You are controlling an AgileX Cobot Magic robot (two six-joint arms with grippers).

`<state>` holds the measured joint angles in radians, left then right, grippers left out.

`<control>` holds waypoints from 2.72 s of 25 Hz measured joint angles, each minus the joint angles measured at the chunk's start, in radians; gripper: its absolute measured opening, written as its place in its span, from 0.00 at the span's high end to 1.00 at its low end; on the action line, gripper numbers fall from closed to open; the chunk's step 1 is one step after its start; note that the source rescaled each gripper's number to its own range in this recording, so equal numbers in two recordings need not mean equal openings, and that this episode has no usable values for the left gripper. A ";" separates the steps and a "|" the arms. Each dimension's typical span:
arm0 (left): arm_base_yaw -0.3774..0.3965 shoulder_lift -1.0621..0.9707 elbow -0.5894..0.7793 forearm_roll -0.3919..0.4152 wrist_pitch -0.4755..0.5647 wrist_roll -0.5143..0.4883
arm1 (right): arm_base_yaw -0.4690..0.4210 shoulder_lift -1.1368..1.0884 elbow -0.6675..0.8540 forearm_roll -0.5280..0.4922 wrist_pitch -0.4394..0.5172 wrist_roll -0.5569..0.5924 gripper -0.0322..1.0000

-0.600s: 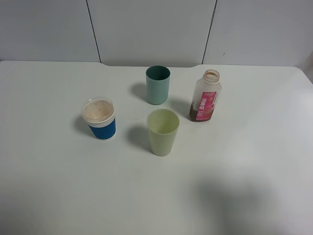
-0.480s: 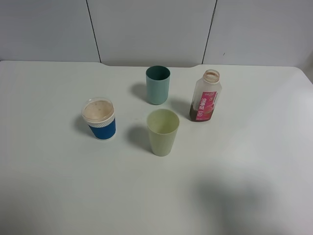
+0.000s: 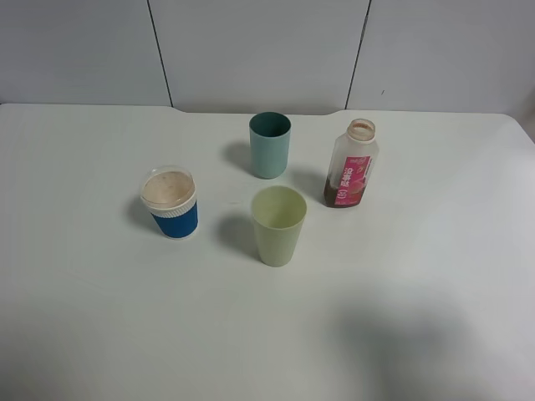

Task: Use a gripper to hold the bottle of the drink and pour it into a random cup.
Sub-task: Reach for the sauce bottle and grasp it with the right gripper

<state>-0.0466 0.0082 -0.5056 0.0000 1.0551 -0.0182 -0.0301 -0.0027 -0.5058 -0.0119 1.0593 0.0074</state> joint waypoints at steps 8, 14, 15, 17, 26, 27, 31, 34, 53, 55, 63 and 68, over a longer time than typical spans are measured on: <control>0.000 0.000 0.000 0.000 0.000 0.000 | 0.000 0.000 0.000 0.000 0.000 0.000 0.00; 0.000 0.000 0.000 0.000 0.000 0.000 | 0.000 0.000 0.000 0.000 0.000 0.000 0.00; 0.000 0.000 0.000 0.000 0.000 0.000 | 0.000 0.000 0.000 0.000 0.000 0.000 0.00; 0.000 0.000 0.000 0.000 0.000 0.000 | 0.000 0.000 0.000 0.000 0.000 0.000 0.00; 0.000 0.000 0.000 0.000 0.000 0.000 | 0.000 0.000 0.000 0.000 0.000 0.000 0.00; 0.000 0.000 0.000 0.000 0.000 0.000 | 0.000 0.000 0.000 0.000 0.000 0.000 0.00; 0.000 0.000 0.000 0.000 0.000 0.000 | 0.000 0.000 0.000 0.000 0.000 0.000 0.00; 0.000 0.000 0.000 0.000 0.000 0.000 | 0.000 0.000 0.000 0.000 0.000 0.000 0.00; 0.000 0.000 0.000 0.000 0.000 0.000 | 0.000 0.000 0.000 0.000 0.000 0.000 0.00; 0.000 0.000 0.000 0.000 0.000 0.000 | 0.000 0.000 0.000 0.000 0.000 0.000 0.00; 0.000 0.000 0.000 0.000 0.000 0.000 | 0.000 0.000 0.000 0.000 0.000 0.000 0.00; 0.000 0.000 0.000 0.000 0.000 0.000 | 0.000 0.000 0.000 0.000 0.000 0.001 0.00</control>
<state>-0.0466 0.0082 -0.5056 0.0000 1.0551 -0.0182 -0.0301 -0.0027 -0.5058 -0.0119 1.0593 0.0085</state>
